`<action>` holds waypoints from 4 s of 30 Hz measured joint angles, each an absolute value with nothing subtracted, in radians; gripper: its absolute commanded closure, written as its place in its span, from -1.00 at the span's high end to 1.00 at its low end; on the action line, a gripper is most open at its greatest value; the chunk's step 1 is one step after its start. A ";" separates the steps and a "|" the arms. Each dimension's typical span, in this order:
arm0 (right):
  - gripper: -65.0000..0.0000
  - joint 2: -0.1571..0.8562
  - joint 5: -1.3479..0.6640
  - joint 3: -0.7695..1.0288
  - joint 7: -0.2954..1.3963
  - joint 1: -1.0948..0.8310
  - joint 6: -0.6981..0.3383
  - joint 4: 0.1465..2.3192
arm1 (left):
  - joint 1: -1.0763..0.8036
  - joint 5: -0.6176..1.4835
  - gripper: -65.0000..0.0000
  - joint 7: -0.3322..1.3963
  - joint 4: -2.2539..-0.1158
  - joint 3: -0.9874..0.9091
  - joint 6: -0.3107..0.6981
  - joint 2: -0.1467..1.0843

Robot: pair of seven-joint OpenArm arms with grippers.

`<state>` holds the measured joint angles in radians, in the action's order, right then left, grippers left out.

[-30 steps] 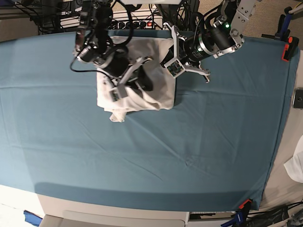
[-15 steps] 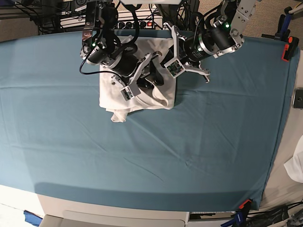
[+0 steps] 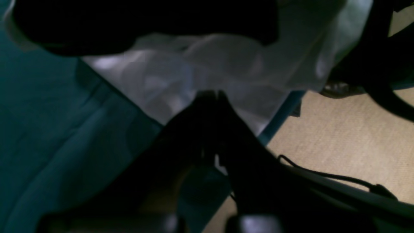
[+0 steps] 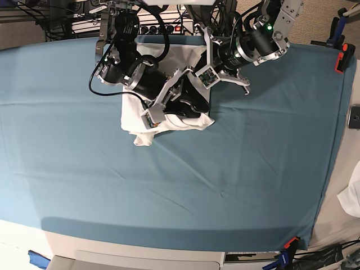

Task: Fold the T-shirt properly
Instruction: 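Press the folded layers together with both grippers on the bundle, then release the shirt and move the right gripper off the bundle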

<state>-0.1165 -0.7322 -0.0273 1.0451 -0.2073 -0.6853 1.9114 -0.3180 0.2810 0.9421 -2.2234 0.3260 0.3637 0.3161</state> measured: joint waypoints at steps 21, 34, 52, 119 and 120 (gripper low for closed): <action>-0.43 -0.117 -0.540 -0.027 1.201 -0.205 -0.646 1.912 | -0.318 0.281 -1.00 0.942 -2.223 0.326 0.364 0.316; -0.43 -0.117 -0.441 -0.028 1.235 -0.205 -0.621 1.957 | -0.318 0.281 -1.00 0.942 -2.223 0.326 0.364 0.316; -0.43 -0.114 -0.340 -0.080 1.216 -0.205 -0.621 2.070 | -0.318 0.274 -1.00 0.920 -2.221 0.326 0.364 0.316; -1.00 -0.006 -0.435 -0.177 1.171 -0.513 -0.542 2.246 | -0.318 0.072 -1.00 0.889 -2.192 0.240 0.224 0.352; -1.00 -0.006 -0.435 -0.186 1.170 -0.513 -0.543 2.246 | -0.318 0.071 -1.00 0.889 -2.192 0.240 0.224 0.352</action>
